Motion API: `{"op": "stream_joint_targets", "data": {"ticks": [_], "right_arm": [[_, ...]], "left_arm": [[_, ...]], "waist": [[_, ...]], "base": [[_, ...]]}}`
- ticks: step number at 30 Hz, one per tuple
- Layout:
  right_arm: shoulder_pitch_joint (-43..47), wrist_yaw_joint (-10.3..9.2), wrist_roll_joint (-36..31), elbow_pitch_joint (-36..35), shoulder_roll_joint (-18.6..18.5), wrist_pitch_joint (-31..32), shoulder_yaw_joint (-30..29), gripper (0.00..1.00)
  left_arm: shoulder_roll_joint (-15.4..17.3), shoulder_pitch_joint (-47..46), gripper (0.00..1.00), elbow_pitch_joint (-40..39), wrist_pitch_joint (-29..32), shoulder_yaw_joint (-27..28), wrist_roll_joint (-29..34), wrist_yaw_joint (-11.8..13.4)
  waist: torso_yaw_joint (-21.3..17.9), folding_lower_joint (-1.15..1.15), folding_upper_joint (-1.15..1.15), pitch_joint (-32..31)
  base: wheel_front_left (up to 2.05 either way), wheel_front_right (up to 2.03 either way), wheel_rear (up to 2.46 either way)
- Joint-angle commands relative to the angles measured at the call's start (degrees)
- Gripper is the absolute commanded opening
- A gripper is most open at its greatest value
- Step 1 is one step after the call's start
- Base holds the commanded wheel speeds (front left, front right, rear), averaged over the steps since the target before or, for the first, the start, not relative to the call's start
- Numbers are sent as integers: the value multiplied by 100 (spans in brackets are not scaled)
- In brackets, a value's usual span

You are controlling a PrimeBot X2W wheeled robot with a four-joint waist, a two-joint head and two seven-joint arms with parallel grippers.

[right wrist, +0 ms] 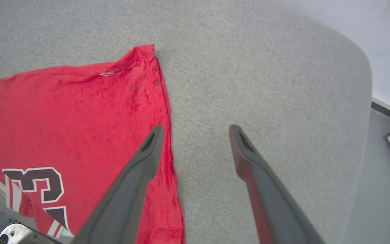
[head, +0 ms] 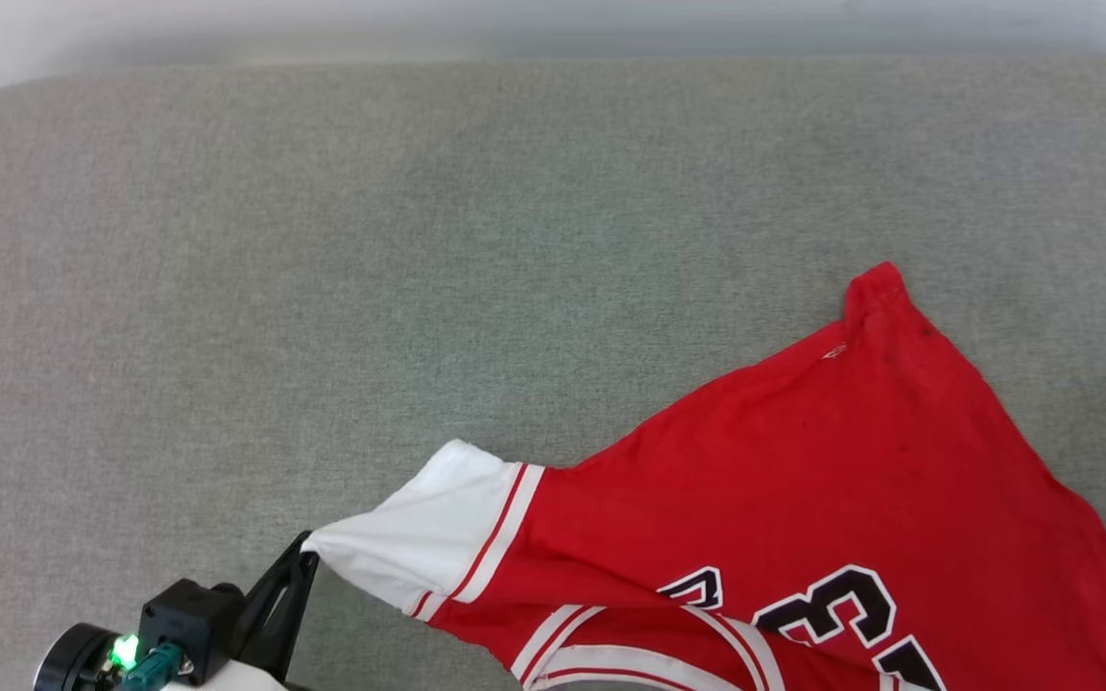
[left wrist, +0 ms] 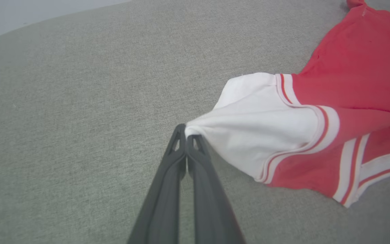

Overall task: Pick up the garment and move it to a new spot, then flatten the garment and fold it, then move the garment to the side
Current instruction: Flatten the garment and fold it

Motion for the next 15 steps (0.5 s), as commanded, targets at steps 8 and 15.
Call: {"op": "stream_joint_targets", "data": {"ticks": [8, 15], "right_arm": [[-1771, -3, -480, 554, 365, 878, 1078, 100], [-2720, -3, -829, 1485, 891, 1060, 1930, 100]], "left_arm": [[-192, -428, 0, 40, 43, -43, 187, -135], [-334, -757, 0, 104, 61, -76, 313, -240]], "waist": [[307, 0, 0, 473], [534, 0, 0, 825]], "base": [[0, 0, 0], [0, 0, 0]]}}
